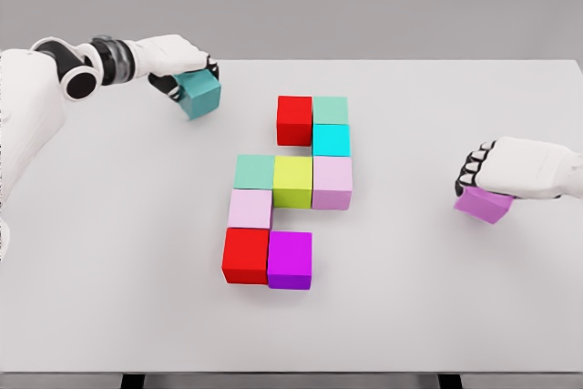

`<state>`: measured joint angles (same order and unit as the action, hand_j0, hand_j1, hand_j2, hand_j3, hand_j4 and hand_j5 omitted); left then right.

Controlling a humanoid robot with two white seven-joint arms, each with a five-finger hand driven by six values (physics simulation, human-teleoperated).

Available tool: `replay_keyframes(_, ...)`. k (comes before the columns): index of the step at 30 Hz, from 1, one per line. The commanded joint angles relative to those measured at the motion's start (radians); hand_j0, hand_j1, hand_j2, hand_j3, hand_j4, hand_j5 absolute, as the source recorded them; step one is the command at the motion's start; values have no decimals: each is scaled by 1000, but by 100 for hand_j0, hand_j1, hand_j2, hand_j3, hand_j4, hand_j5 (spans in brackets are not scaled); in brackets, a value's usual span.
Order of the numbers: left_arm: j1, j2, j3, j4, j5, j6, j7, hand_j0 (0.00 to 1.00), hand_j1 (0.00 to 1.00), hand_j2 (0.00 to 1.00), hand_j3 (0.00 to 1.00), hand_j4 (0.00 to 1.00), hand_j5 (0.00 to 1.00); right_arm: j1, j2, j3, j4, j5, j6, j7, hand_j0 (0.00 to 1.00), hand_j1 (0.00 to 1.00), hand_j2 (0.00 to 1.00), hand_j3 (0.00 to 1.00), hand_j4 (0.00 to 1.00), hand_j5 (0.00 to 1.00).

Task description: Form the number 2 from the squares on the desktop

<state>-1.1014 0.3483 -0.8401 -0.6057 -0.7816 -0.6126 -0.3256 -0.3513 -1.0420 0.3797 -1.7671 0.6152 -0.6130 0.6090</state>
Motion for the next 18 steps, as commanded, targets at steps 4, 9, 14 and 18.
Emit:
replay_keyframes(4, -6, -28, 6, 18, 4, 2, 0, 64, 64, 64, 64, 64, 64, -11, -3, 41, 0, -5, 2, -2, 57, 57, 57, 57, 57, 57)
replay_keyframes(9, -12, -49, 9, 31, 5, 2, 0, 64, 64, 64, 64, 64, 64, -55, -15, 97, 0, -11, 2, -3, 57, 57, 57, 57, 57, 57)
replay_keyframes(14, -20, -89, 9, 38, 5, 2, -4, 64, 64, 64, 64, 64, 64, -78, 0, 128, -2, -19, 2, -3, 57, 57, 57, 57, 57, 57)
replay_keyframes(18, -20, -109, 10, 50, 5, 2, -20, 64, 64, 64, 64, 64, 64, -78, 3, 128, -2, -28, 2, -6, 57, 57, 57, 57, 57, 57)
